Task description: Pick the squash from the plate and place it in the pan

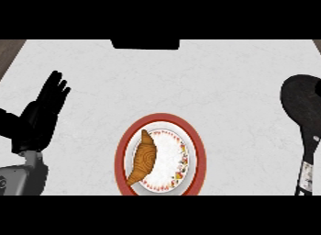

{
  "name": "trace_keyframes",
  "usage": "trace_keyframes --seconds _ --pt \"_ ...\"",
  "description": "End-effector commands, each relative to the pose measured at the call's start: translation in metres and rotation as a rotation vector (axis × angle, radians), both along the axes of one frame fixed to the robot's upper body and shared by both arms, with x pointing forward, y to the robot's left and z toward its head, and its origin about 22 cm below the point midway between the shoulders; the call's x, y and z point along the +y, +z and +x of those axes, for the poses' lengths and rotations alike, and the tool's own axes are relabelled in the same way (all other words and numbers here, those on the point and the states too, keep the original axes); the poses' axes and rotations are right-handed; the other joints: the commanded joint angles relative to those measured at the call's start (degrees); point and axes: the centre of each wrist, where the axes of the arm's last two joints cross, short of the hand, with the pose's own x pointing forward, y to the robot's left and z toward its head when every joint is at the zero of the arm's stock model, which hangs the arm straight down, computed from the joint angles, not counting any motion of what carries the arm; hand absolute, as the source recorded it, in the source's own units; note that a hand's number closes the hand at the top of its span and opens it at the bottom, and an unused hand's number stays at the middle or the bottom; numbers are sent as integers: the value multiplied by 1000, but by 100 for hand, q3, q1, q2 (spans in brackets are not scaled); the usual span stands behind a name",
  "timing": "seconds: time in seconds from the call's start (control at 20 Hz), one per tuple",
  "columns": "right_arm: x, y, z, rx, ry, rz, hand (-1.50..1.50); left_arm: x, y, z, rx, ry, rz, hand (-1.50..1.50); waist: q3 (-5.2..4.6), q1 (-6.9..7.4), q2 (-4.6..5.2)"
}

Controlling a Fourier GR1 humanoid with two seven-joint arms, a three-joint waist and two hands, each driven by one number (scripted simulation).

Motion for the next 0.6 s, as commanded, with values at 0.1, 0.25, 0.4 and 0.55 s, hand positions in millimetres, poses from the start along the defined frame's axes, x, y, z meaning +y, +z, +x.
trace_keyframes --seconds 0.1,0.25,0.4,0.55 --pt "-15 -23 -7 44 -132 180 150 -10 4 5 -12 -10 1 0 5 25 22" --pt "-35 -37 -26 69 -157 283 -150 -13 0 9 3 -11 -12 0 17 38 59" --pt "-29 -55 -29 92 -106 301 -150 -6 12 10 -4 -16 -3 0 12 49 32" --pt "-42 -44 -33 1 -72 308 -150 -13 6 9 2 -9 -4 0 13 33 31"
